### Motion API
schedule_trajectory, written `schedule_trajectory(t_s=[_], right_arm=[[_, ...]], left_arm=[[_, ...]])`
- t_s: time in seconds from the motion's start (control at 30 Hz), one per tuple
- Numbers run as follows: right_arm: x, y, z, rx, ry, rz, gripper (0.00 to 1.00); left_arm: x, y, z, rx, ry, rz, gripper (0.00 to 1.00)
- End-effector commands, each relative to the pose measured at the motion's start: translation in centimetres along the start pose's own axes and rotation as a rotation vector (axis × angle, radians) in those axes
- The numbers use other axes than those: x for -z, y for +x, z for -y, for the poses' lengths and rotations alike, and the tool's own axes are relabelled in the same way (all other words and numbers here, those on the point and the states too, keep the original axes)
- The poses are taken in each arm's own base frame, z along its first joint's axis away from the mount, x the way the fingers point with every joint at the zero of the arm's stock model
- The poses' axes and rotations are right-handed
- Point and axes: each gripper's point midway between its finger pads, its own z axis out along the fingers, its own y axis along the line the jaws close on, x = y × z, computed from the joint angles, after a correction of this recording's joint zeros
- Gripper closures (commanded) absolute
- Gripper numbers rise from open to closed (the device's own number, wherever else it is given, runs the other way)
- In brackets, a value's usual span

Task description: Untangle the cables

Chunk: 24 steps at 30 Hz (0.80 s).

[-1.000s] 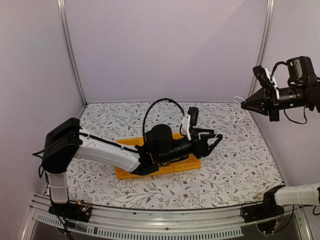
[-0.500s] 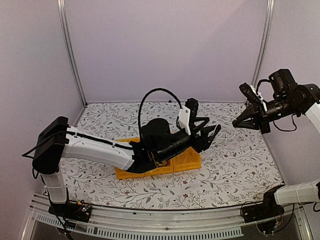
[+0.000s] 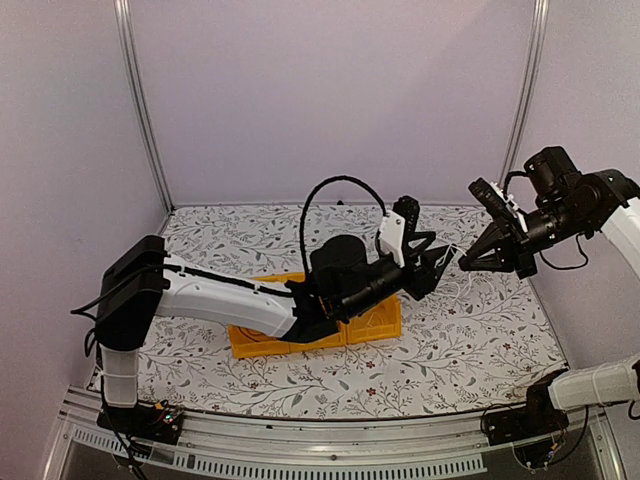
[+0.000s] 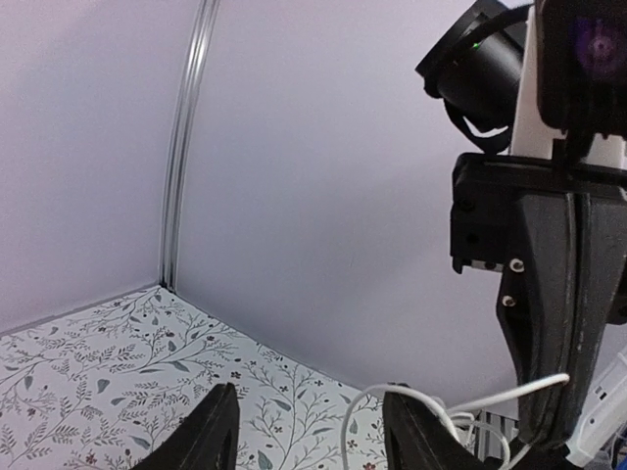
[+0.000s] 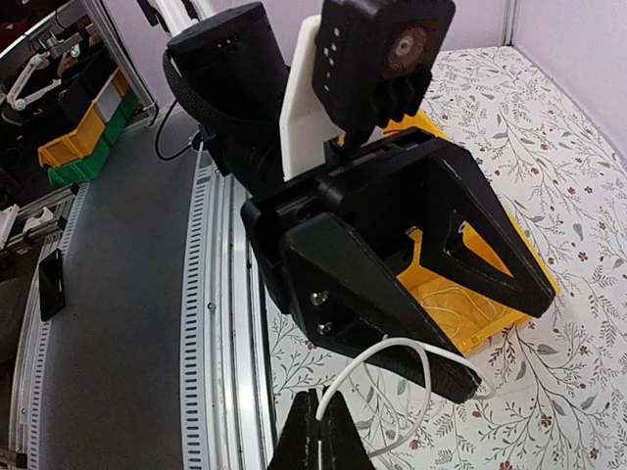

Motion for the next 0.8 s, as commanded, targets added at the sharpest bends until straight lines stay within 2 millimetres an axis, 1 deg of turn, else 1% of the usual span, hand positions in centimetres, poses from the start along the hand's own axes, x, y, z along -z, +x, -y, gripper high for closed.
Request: schedule_trajectory(t_s=[0.0, 0.1, 0.3, 0.37, 0.4, 0.47, 0.5, 0.57, 0.63, 0.77], right_arm=[[0.8, -1.8, -1.8, 0.024, -0.058, 0.054, 1.00], [1.4, -3.0, -2.4, 0.050, -0.066, 0.082, 1.00], [2.8, -5.2, -3.2, 0.097, -0.060, 0.120, 1.00], [3.0, -5.5, -2.4, 0.125, -0.004, 0.107, 1.00], [2.8, -4.5, 0.5, 0.115, 0.132, 0.046, 1.00], [2.7, -2.9, 3.5, 0.078, 0.257, 0.001, 1.00], [2.7, -2.0, 4.7, 0.057, 0.302, -0.011, 1.00], [2.9, -0.1, 6.5, 0.017, 0.368, -0.025, 1.00], [2.4, 2.3, 8.2, -0.047, 0.398, -0.053, 1.00], [1.5, 6.6, 10.7, -0.159, 0.417, -0.088, 1.00]], left_arm=[[-1.1, 1.2, 1.2, -0.003, 0.036, -0.016, 0.50], [-1.6, 3.5, 1.8, 0.026, 0.073, -0.060, 0.57], [-2.0, 7.7, 2.0, 0.089, 0.095, -0.140, 0.63], [-1.8, 8.9, 1.9, 0.105, 0.097, -0.166, 0.66], [-1.2, 9.7, 1.7, 0.131, 0.095, -0.191, 0.69], [-0.4, 10.0, 1.5, 0.148, 0.091, -0.204, 0.71], [0.0, 10.0, 1.5, 0.153, 0.091, -0.204, 0.71], [0.6, 9.6, 1.6, 0.161, 0.093, -0.202, 0.73], [1.0, 9.2, 1.8, 0.169, 0.099, -0.202, 0.75], [1.7, 8.3, 2.4, 0.177, 0.119, -0.199, 0.80]])
